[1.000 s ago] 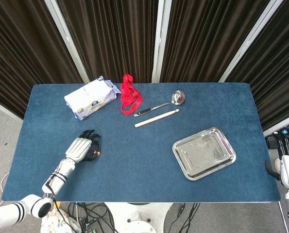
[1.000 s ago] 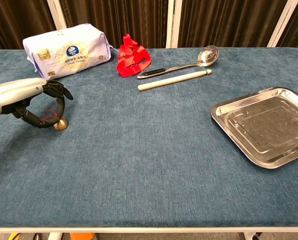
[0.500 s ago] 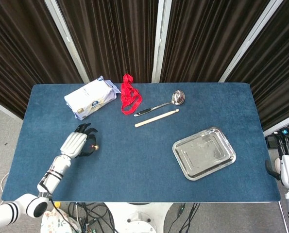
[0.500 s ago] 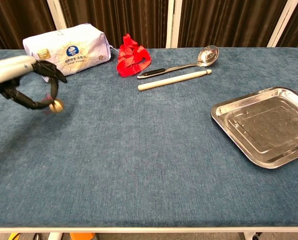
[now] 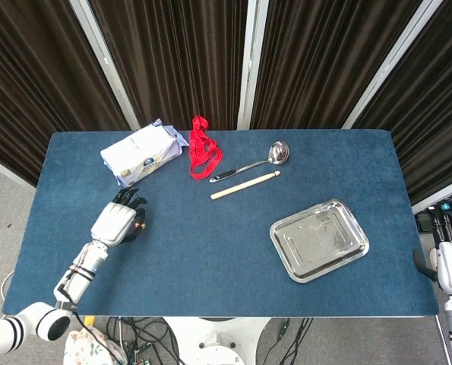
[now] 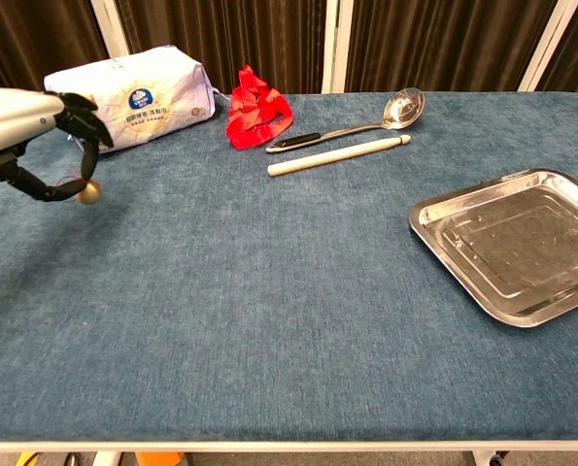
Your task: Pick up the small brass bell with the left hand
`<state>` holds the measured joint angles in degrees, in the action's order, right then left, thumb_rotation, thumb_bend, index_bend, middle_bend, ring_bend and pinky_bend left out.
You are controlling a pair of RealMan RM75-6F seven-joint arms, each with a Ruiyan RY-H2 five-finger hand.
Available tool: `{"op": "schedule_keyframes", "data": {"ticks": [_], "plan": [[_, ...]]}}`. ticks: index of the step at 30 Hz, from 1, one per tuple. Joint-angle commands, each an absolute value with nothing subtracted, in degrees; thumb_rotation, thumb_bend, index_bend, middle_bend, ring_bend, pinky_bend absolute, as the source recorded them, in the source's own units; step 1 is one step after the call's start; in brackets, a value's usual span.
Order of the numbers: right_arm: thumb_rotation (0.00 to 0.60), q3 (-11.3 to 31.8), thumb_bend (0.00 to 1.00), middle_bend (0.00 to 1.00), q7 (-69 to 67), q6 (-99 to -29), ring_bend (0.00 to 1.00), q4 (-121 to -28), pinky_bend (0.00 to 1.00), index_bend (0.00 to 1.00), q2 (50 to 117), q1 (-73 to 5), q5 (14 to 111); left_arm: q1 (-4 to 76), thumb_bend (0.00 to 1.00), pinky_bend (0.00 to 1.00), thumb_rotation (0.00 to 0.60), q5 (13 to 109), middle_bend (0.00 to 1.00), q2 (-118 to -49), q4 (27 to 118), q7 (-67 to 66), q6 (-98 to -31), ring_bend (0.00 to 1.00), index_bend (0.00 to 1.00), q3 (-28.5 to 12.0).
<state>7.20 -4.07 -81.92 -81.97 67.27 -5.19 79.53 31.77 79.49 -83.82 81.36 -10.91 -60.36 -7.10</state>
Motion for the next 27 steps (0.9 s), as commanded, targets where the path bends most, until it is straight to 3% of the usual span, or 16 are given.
{"op": "schedule_keyframes", "data": {"ticks": [1,3,4,5,8,11,13,18,20,23,27], "plan": [[0.6,7.25,0.31,0.0,-4.22,-81.85,0.0,-81.83,0.0,0.0,67.24,-5.14,79.32,31.54,0.45,0.08,0.6,75.77,0.24,-84.53,79.63,-15.88,-62.38,0.05,0.59,-6.83],[0.6,7.2,0.31,0.0,-4.35,-81.63,0.0,-81.67,0.0,0.0,67.32,-5.14,79.18,30.98,0.45,0.09,0.6,71.9,0.24,-83.63,84.66,-7.09,-58.66,0.05,0.59,-7.98],[0.6,7.16,0.31,0.0,-4.4,-81.52,0.0,-81.6,0.0,0.0,67.42,-5.18,79.21,31.25,0.45,0.09,0.6,68.95,0.24,-81.17,88.91,1.85,-53.24,0.05,0.59,-9.13],[0.6,7.1,0.31,0.0,-4.39,-81.45,0.0,-81.55,0.0,0.0,67.5,-5.21,79.26,31.81,0.46,0.09,0.6,69.59,0.23,-79.49,89.17,2.59,-51.73,0.05,0.59,-9.04],[0.6,7.09,0.31,0.0,-4.3,-81.44,0.0,-81.41,0.0,0.0,67.7,-5.28,79.34,32.23,0.47,0.1,0.6,75.7,0.23,-81.06,83.97,-11.89,-58.28,0.05,0.59,-6.64],[0.6,7.17,0.31,0.0,-4.4,-81.54,0.0,-81.31,0.0,0.0,67.69,-5.27,79.32,32.29,0.47,0.12,0.6,69.68,0.24,-79.53,87.81,-4.69,-53.17,0.05,0.59,-8.11],[0.6,7.17,0.31,0.0,-4.46,-81.58,0.0,-81.24,0.0,0.0,67.67,-5.23,79.3,32.89,0.48,0.12,0.6,70.87,0.24,-79.16,86.77,-9.07,-53.62,0.05,0.59,-7.01],[0.6,7.12,0.31,0.0,-4.66,-81.25,0.0,-81.04,0.0,0.0,67.72,-5.2,79.03,33.63,0.47,0.13,0.6,69.25,0.24,-74.69,93.51,4.69,-45.89,0.05,0.58,-8.01],[0.6,7.05,0.31,0.0,-4.55,-81.39,0.0,-80.99,0.0,0.0,67.73,-5.18,79.23,33.81,0.48,0.14,0.6,70.0,0.24,-75.13,91.18,1.3,-47.88,0.05,0.59,-7.7],[0.6,7.22,0.31,0.0,-4.65,-81.37,0.0,-80.87,0.0,0.0,67.76,-5.16,78.95,32.75,0.48,0.13,0.6,70.82,0.24,-78.5,87.74,-10.8,-56.23,0.05,0.59,-7.09],[0.6,7.06,0.31,0.0,-4.6,-81.17,0.0,-80.76,0.0,0.0,67.83,-5.2,79.06,32.43,0.48,0.12,0.6,67.81,0.24,-79.23,88.61,-11.89,-56.95,0.05,0.6,-7.73]]}}
